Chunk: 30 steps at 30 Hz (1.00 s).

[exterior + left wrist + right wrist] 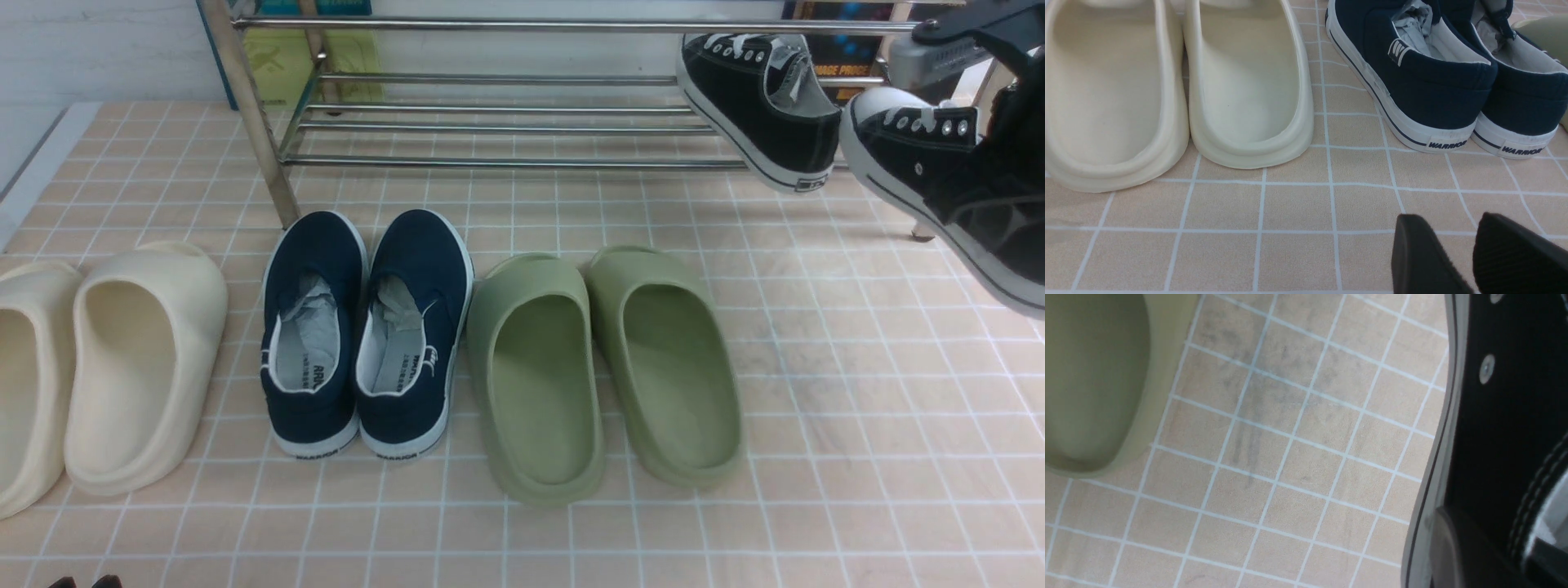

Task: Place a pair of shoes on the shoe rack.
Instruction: Use the right arm to put a shoe into the shoe rack

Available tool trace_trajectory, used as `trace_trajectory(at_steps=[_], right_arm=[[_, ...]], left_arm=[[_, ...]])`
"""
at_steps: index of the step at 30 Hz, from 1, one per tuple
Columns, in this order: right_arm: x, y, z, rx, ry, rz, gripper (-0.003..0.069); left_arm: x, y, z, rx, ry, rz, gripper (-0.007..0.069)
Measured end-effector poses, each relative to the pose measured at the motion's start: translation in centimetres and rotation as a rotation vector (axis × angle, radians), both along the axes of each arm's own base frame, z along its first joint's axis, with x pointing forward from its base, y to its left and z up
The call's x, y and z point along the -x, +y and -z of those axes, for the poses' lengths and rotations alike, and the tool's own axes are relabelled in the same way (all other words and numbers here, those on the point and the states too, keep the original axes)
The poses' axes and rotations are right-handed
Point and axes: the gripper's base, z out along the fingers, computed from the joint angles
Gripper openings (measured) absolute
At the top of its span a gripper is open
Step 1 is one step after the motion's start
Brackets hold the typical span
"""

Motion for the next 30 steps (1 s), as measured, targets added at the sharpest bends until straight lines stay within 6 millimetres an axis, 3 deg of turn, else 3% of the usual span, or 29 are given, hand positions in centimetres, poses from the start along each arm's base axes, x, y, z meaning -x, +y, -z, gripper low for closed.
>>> trace_trajectory(at_steps=[5, 11, 19, 30], right_arm=[[-0.4, -1.3, 0.3, -0.007, 0.008, 0.078, 0.0000], [-2.5, -3.9, 1.6, -0.037, -0.049, 0.175, 0.0000], [-7.4, -3.6, 4.4, -0.090, -0.269, 0.132, 0.0000], [-13.2, -2.7, 7.4, -0.235, -0.425, 0.201, 0.0000]], left_arm=[[0.0, 0.0, 0.0, 0.000, 0.000, 0.000, 0.0239], [0.0, 0.0, 0.0, 0.000, 0.000, 0.000, 0.0239], [0.0, 0.0, 0.0, 0.000, 0.000, 0.000, 0.0239], [0.0, 0.0, 0.0, 0.000, 0.000, 0.000, 0.0239]])
